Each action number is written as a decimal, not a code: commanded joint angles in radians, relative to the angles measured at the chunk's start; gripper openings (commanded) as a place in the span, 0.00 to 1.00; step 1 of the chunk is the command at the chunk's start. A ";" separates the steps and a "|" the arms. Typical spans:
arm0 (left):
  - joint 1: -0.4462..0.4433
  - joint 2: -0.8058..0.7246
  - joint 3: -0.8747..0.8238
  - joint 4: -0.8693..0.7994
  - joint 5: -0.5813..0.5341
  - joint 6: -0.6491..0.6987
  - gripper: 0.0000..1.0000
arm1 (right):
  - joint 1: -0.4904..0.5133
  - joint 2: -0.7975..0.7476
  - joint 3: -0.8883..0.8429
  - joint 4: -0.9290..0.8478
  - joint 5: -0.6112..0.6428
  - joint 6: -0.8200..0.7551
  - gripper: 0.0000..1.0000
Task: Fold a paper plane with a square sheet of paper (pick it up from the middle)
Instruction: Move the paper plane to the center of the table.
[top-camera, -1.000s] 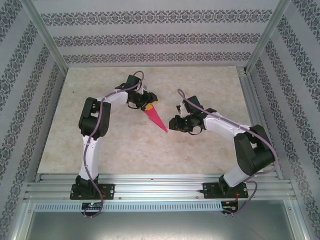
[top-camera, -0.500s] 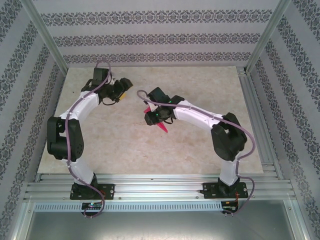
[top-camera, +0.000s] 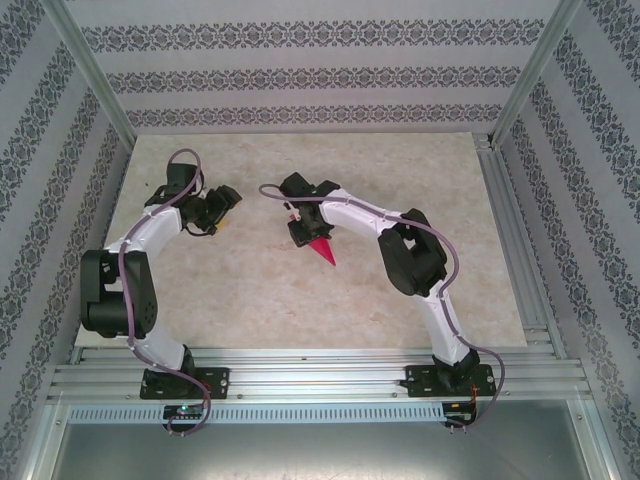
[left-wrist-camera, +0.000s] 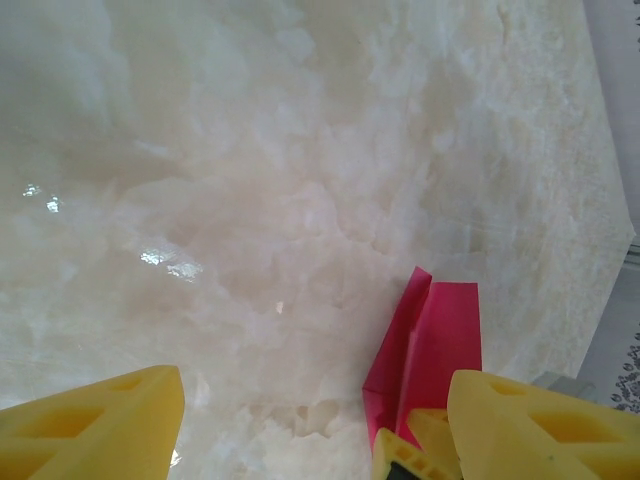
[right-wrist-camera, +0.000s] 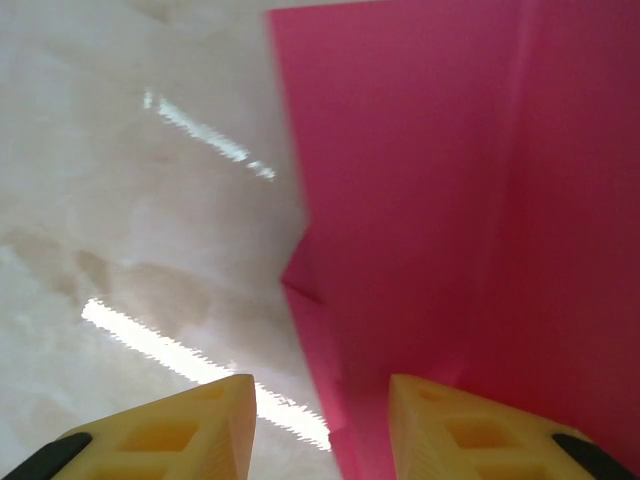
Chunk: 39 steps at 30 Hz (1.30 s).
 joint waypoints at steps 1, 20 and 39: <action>0.002 -0.020 -0.007 -0.011 -0.010 0.037 0.71 | -0.032 0.004 0.016 -0.016 0.005 0.001 0.42; 0.001 -0.027 -0.002 -0.014 0.024 0.043 0.71 | -0.067 0.015 0.025 -0.044 0.089 0.015 0.14; -0.120 -0.029 0.006 -0.040 0.009 0.101 0.72 | -0.365 -0.220 -0.265 0.121 -0.069 0.166 0.04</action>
